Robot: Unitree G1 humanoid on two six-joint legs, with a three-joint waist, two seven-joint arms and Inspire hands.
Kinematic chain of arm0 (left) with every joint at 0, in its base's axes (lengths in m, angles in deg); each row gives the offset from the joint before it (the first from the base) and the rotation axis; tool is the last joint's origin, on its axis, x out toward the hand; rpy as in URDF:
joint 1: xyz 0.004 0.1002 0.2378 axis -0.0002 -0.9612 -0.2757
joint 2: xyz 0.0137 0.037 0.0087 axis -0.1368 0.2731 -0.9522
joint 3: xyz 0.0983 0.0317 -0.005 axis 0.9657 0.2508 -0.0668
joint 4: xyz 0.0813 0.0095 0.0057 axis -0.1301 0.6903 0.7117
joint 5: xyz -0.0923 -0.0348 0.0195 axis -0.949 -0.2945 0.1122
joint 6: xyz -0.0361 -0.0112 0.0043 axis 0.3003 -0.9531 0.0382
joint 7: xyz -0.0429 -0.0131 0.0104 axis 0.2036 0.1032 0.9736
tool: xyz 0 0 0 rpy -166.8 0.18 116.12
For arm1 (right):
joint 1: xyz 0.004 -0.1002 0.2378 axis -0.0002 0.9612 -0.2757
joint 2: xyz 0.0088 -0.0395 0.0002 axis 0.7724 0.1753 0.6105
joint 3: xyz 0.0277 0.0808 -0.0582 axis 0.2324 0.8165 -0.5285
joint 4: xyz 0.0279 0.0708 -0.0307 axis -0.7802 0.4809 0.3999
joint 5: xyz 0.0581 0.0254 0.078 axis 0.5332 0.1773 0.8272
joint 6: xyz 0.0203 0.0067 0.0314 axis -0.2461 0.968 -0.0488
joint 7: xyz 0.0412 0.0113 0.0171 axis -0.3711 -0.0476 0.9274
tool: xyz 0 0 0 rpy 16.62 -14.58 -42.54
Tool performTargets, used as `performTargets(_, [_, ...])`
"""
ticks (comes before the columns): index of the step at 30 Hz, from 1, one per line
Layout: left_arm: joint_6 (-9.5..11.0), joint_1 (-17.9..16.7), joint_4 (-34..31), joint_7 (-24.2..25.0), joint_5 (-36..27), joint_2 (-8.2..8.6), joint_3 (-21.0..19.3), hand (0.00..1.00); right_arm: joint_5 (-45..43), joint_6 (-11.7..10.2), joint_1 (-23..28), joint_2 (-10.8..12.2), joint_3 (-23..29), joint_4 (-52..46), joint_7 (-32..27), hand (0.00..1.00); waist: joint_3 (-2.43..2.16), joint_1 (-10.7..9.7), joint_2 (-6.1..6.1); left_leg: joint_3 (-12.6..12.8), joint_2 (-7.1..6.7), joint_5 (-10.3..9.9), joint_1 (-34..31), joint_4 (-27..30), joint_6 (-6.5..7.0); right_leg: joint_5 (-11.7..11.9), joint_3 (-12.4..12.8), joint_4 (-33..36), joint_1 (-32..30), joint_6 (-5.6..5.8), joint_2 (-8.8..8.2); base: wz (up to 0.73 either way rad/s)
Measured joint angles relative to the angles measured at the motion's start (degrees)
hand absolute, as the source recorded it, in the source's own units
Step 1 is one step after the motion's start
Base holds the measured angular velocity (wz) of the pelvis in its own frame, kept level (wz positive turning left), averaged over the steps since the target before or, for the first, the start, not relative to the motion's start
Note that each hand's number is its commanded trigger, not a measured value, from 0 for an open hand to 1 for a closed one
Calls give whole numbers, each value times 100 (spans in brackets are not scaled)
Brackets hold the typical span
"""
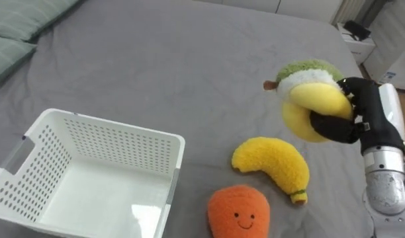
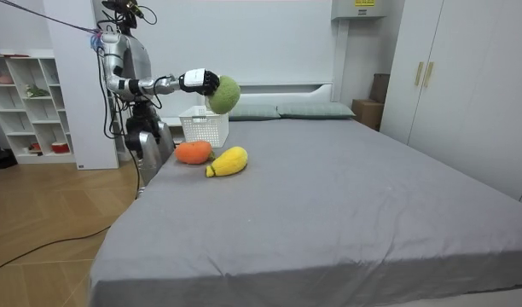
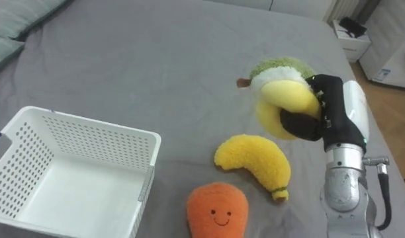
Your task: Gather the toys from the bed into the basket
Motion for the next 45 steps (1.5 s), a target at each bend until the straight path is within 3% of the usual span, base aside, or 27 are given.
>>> performTargets(3, [7, 4, 65, 2, -167, 10, 8, 0, 3, 2, -169, 0, -196, 9, 4, 100, 32, 84, 60, -35, -3, 9, -4, -1, 7, 0, -58, 0, 19, 0, -14, 6])
performTargets(8, [-16, -75, 199, 7, -271, 24, 1, 0, -2, 2, -367, 0, -419, 9, 4, 100, 35, 181, 143, -89, -11, 16, -21, -1, 7, -1, -136, -1, 27, 1, -23, 6])
performTargets(13, [-110, -180, 198, 7, -260, 66, 1, 0, -11, 48, -465, -6, -594, 9, 9, 100, 29, 243, 141, -146, -61, 29, -59, 4, 11, -2, -194, -5, 16, 3, -33, 6])
performTargets(21, [-132, -75, 168, -22, -192, 137, 1, 0, 6, 120, -494, -8, -900, 10, 331, 100, 13, 327, 108, -239, -89, 68, -139, 24, 18, -3, -283, -6, -11, 5, -67, 7])
performTargets(27, [-125, 127, 157, -51, -197, 132, 12, 0, 10, 131, -583, -7, -1076, 132, 460, 100, -35, 422, -49, -267, -96, 134, -207, -13, 18, -3, -284, 1, -83, 5, -85, 3])
performTargets(32, [-124, 131, 164, -49, -198, 133, 11, 0, 34, 175, -586, -8, -1071, 380, 487, 100, 11, 498, -138, -298, -95, 133, -213, -10, 19, -1, -288, 1, -81, 7, -89, 0])
performTargets(37, [-114, 155, 164, -45, -197, 126, 11, 0, 59, 183, -611, -7, -1067, 570, 487, 100, 29, 528, -131, -389, -110, 137, -250, -3, 22, 0, -359, -2, -81, 11, -96, 8])
performTargets(39, [-113, 147, 176, -27, -193, 130, 12, 0, 113, 183, -739, -8, -1073, 674, 487, 100, 57, 541, -133, -418, -136, 143, -261, -3, 17, 0, -404, -4, -80, 11, -95, 8])
performTargets(45, [-119, 135, 178, -8, -137, 132, 11, 0, 121, 204, -1062, -7, -1110, 1005, 486, 100, 81, 592, -101, -485, -147, 157, -314, 7, 17, -2, -427, -11, -93, 14, -102, 7])
